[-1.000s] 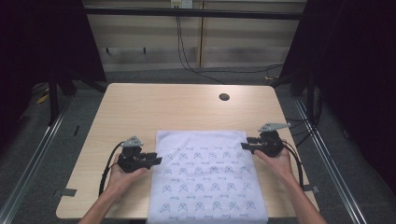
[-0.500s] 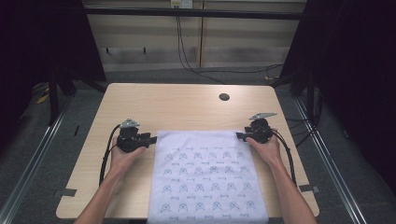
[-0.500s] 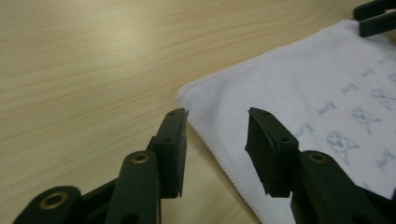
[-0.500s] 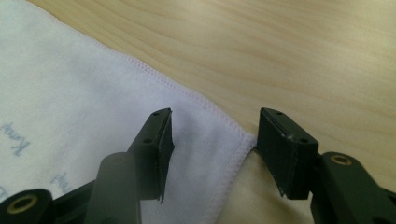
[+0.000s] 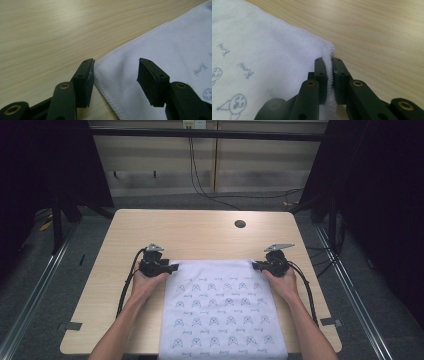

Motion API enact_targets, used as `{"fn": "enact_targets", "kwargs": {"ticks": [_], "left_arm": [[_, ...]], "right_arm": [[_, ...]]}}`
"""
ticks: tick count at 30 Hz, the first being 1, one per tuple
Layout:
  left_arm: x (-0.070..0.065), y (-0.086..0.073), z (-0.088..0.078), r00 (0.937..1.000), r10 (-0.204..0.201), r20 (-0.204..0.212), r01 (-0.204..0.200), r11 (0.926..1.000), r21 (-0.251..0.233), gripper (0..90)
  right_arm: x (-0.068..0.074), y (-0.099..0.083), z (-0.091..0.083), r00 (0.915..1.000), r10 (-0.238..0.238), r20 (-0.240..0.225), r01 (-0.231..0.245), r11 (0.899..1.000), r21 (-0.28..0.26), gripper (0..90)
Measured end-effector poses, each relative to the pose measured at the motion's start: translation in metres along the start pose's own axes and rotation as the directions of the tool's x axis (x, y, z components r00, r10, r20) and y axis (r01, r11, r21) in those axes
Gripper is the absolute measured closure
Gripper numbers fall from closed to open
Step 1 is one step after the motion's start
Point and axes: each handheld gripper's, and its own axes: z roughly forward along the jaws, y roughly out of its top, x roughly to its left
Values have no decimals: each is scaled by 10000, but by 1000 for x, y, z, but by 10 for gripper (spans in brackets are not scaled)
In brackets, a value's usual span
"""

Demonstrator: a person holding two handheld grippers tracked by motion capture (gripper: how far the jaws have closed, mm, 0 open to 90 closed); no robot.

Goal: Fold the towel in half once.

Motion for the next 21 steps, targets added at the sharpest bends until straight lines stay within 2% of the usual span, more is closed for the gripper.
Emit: {"fn": "enact_targets", "kwargs": {"ticks": [1, 2, 3, 4, 7, 8, 10, 11, 12, 13, 14, 16, 17, 19, 21], "left_arm": [[-2, 0, 1, 9997, 117, -191, -117, 9999, 9, 474], [-4, 1, 1, 9981, 211, -580, -209, 9998, 39, 490], [-3, 1, 0, 9980, 116, -616, -121, 9999, -75, 480], [-1, 0, 0, 9989, 55, -459, -54, 10000, 22, 478], [0, -1, -1, 9994, 185, -308, -183, 9998, 72, 494], [-1, -1, 0, 9993, 270, -251, -268, 9996, 82, 533], [-6, -2, 1, 9985, 511, 182, -513, 9986, 82, 621], [-9, -2, 2, 9982, 546, 265, -549, 9984, 103, 646], [-10, -2, 2, 9972, 665, 356, -670, 9976, 143, 753], [-14, -4, 3, 9958, 881, 260, -881, 9961, 3, 830], [-14, -4, 3, 9959, 825, 381, -826, 9966, 2, 856], [-10, -2, -2, 9971, 395, 648, -380, 9990, -248, 866], [-6, 0, -8, 9950, 126, 990, -75, 9986, -515, 867], [-3, 5, -19, 9930, 91, 1179, 1, 9969, -781, 868], [-4, 13, -32, 9900, 344, 1365, -201, 9943, -1051, 868]], "right_arm": [[-1, 0, 0, 10000, -13, -32, 13, 10000, -45, 839], [-1, 0, 0, 10000, 23, -24, -23, 10000, -42, 838], [-2, 0, 0, 10000, -3, -45, 3, 10000, -31, 837], [-2, -1, -1, 10000, 5, -75, -6, 10000, -24, 836], [-1, -2, -1, 10000, 39, -41, -39, 10000, -71, 834], [-1, -2, -1, 10000, 18, -47, -19, 9999, -108, 833], [-2, -2, -2, 10000, 68, -72, -69, 9999, -118, 833], [-2, -2, -2, 9999, 106, -126, -109, 9998, -183, 834], [-2, -2, -3, 9994, 224, -276, -232, 9993, -282, 835], [-2, -2, -5, 9989, 312, -352, -324, 9990, -323, 836], [-3, -1, -7, 9986, 259, -468, -279, 9987, -434, 837], [-2, 2, -13, 9962, 307, -812, -356, 9975, -604, 839], [-3, 4, -16, 9954, 284, -912, -346, 9971, -677, 840], [-3, 10, -26, 9944, 253, -1026, -343, 9956, -868, 841], [-4, 17, -36, 9927, 197, -1187, -337, 9926, -1163, 842]]}}
